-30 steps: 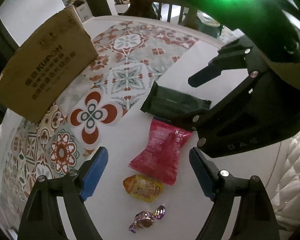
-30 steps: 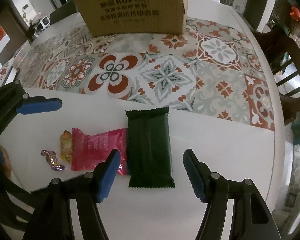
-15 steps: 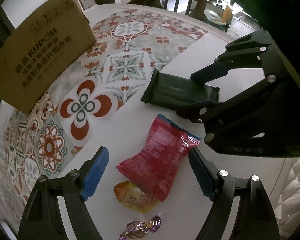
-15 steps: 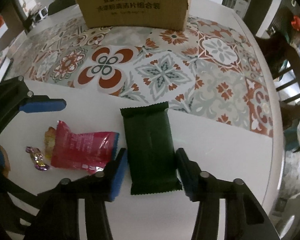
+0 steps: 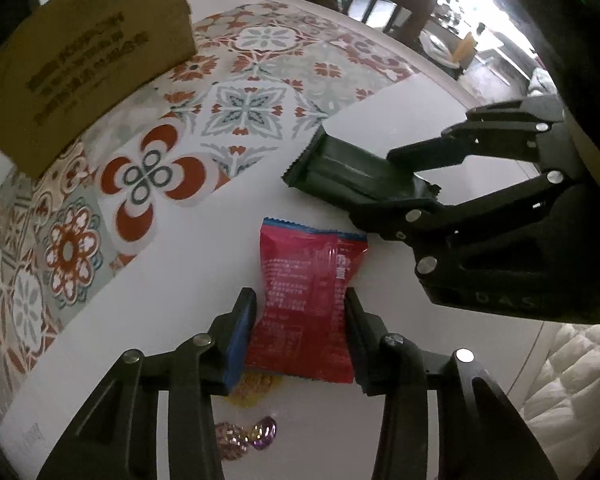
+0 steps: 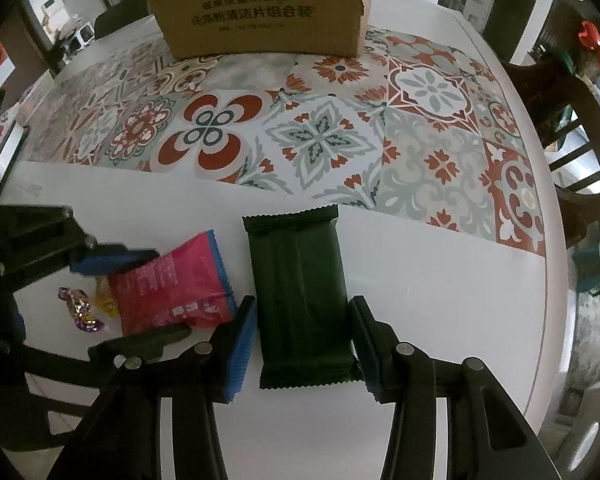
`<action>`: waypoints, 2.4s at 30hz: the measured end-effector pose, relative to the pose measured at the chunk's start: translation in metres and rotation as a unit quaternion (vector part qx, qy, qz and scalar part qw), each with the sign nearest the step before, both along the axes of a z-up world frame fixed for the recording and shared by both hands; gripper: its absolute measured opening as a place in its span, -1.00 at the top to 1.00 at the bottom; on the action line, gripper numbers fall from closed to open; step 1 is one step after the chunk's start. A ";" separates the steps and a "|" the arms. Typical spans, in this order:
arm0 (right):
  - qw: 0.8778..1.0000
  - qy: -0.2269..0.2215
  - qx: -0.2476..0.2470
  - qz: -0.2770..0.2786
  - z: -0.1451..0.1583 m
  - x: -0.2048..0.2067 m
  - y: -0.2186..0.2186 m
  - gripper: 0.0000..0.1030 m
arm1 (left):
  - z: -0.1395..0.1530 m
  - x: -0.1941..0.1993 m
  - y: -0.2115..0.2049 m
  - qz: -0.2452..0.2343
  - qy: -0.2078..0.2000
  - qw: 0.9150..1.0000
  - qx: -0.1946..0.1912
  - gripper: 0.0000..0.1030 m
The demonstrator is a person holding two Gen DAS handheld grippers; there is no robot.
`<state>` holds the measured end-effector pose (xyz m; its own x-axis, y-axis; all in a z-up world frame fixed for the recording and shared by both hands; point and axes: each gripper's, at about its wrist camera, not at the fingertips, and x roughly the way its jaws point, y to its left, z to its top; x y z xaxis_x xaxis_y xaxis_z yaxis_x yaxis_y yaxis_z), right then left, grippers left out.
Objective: Organize snacks
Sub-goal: 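Grasp the red pack with the left gripper while the right gripper grasps the dark green pack, then carry the red pack and dark green pack over the cardboard box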
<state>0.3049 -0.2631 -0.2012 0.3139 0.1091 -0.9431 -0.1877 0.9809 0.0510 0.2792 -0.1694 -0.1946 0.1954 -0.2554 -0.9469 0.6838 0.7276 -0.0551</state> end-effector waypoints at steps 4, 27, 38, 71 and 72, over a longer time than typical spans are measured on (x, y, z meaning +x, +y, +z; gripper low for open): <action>1.000 -0.005 0.004 -0.002 0.004 -0.003 -0.001 0.09 | 0.009 -0.001 0.009 0.037 -0.008 0.999 -0.006 0.19; 0.994 -0.100 0.040 -0.018 0.082 -0.005 0.002 0.10 | 0.094 0.016 0.052 0.200 -0.113 0.970 -0.085 0.19; 0.984 -0.164 0.062 -0.029 0.128 0.002 0.002 0.11 | 0.138 0.026 0.060 0.225 -0.151 0.955 -0.116 0.19; 0.964 -0.246 0.095 -0.024 0.192 0.137 0.018 0.10 | 0.205 0.163 0.083 0.286 -0.223 0.924 -0.118 0.19; 0.965 -0.245 0.092 -0.022 0.192 0.143 0.019 0.10 | 0.205 0.170 0.082 0.285 -0.225 0.924 -0.117 0.19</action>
<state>0.4481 -0.2436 -0.0094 0.7257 0.2371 -0.6458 -0.1916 0.9713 0.1413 0.4487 -0.0870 0.0107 0.7220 -0.1764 -0.6690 0.1844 0.9810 -0.0596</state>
